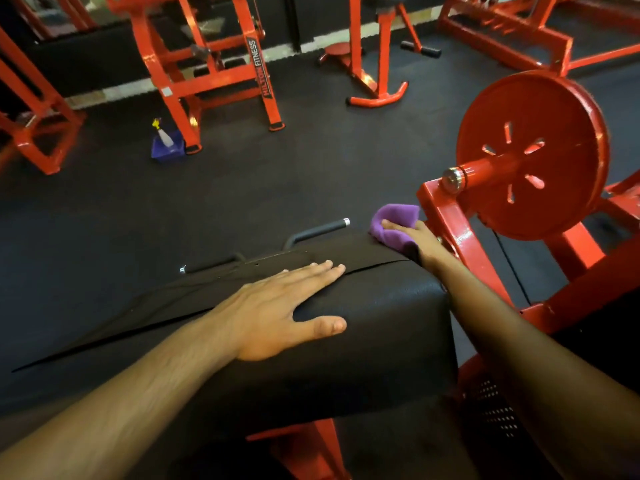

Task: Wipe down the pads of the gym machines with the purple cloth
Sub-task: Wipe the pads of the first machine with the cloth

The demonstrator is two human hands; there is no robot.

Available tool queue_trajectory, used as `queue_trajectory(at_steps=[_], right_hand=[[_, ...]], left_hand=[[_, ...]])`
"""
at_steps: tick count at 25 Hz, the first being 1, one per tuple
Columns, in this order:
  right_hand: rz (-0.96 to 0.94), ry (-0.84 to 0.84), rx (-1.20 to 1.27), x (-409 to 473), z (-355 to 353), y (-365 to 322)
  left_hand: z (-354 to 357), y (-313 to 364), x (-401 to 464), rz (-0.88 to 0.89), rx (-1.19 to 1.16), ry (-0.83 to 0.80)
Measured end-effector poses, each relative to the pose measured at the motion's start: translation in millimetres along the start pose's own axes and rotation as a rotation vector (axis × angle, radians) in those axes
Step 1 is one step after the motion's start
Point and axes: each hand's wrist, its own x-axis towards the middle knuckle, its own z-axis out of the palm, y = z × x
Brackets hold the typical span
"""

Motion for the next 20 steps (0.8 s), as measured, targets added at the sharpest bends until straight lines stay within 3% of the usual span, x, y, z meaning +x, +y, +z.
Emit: queue_trajectory(at_steps=[2,4,5,6,8,10,13,16,18,20], right_hand=[[0.069,-0.043,0.015,27,4,-7],[0.286,0.105,0.301,53,10,4],[0.182,0.072,0.266,51,6,4],[-0.016,0.018,0.08,33,-1,-3],[0.022,-0.117,0.057,-6,-18,-18],[0.054,-0.081,0.235,-56,-37,-27],[-0.128,0.114,0.296,-136,-51,-35],[-0.321,0.503,0.088,-212,-32,-41],[-0.42,0.512,0.015,-249,-5,-31],[-0.458,0.398,-0.061,-246,16,-13]], left_hand=[[1,1,-2,-0.002,-0.001,0.007],[1,3,-5,-0.011,-0.019,0.027],[0,3,-6,-0.012,-0.029,0.04],[1,3,-5,-0.007,-0.04,0.05],[3,-3,-3,0.006,-0.063,0.095],[6,-6,-1,0.018,-0.068,0.114],[6,-5,-7,0.049,-0.043,0.169],[15,-10,-31,0.1,0.145,0.42],[39,-24,-55,0.106,0.29,0.623],[67,-46,-78,0.049,0.408,0.762]])
